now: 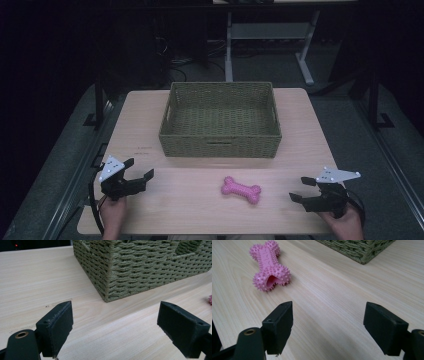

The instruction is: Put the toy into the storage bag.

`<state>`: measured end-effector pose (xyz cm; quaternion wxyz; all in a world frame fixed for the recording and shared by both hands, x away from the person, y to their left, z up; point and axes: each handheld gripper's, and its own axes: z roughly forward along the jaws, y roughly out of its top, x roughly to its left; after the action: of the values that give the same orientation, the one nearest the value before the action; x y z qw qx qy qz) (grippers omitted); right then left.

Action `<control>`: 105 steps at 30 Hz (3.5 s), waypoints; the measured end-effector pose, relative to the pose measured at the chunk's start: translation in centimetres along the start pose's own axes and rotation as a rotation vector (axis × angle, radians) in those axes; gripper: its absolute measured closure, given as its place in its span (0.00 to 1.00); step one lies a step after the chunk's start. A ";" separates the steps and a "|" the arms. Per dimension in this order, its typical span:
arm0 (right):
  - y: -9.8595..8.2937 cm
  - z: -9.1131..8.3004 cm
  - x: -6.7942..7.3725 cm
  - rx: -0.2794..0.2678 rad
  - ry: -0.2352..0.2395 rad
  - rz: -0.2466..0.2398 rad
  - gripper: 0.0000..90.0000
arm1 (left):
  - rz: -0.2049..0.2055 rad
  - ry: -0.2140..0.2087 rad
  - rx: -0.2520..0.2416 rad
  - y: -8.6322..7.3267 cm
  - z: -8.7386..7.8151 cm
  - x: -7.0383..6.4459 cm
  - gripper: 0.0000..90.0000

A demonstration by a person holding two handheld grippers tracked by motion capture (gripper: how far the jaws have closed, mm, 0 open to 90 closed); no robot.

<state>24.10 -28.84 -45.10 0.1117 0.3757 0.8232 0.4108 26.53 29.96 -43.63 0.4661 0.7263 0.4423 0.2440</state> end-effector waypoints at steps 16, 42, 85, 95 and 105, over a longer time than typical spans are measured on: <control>1.5 1.0 2.0 0.077 0.047 -0.066 0.23 | 0.005 -0.008 -0.013 0.1 -0.1 0.1 0.14; 4.3 2.2 3.5 0.120 0.088 -0.149 0.23 | 0.005 -0.006 -0.015 0.0 -0.2 0.0 0.14; 10.9 7.7 7.4 0.270 0.222 -0.346 0.27 | 0.009 -0.014 -0.014 0.2 -0.1 0.0 0.14; 11.3 9.0 7.6 0.310 0.245 -0.369 0.31 | 0.008 -0.014 -0.015 0.2 -0.1 0.0 0.14; 12.3 9.7 8.0 0.342 0.245 -0.406 0.34 | 0.006 -0.014 -0.018 0.2 -0.2 0.0 0.14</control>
<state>29.76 -12.72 -40.92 0.0263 0.1644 0.9462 0.2776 26.49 30.03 -43.39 0.4749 0.7252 0.4346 0.2443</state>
